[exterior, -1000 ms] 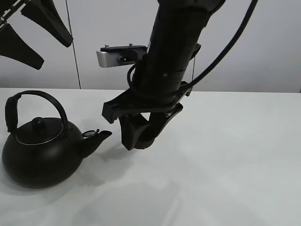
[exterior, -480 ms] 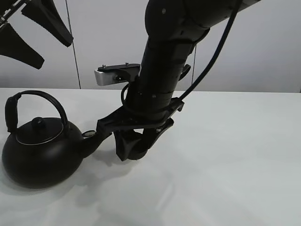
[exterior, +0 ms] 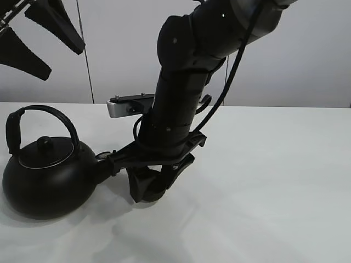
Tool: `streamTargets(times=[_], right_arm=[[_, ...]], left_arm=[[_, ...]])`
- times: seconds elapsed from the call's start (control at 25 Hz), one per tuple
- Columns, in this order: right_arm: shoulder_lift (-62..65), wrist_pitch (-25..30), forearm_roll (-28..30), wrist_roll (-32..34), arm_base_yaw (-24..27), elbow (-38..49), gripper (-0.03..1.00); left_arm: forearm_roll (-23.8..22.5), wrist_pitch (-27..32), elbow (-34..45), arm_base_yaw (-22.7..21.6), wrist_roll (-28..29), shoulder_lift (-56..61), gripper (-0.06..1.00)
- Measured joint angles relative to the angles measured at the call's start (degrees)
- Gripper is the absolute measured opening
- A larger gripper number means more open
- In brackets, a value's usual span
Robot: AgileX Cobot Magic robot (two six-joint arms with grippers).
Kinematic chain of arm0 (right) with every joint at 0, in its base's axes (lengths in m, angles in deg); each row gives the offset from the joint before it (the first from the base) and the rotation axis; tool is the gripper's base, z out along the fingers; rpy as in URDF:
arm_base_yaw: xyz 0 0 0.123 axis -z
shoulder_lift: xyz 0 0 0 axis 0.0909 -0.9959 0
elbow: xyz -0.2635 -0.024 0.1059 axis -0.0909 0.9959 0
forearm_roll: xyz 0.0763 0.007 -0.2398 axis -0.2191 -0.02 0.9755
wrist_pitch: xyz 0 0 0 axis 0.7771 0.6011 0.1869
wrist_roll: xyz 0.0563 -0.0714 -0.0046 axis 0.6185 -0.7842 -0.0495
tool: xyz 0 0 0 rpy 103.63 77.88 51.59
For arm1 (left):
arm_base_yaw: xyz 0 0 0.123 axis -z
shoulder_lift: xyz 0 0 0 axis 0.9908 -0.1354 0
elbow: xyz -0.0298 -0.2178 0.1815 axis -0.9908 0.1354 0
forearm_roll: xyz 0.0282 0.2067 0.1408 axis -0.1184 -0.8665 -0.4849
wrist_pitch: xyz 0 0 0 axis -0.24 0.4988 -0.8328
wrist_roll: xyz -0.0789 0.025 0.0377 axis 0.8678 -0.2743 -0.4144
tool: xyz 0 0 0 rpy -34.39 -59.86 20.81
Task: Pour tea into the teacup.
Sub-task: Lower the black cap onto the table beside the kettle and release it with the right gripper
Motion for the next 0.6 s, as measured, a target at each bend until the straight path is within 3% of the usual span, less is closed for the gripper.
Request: streamTargets(times=[0.6], right_arm=[[-1.61, -0.39, -1.87, 0.18, 0.0, -0.03, 0.4]], left_arm=[[0.0, 0.0, 0.0, 0.0, 0.0, 0.0, 0.48]])
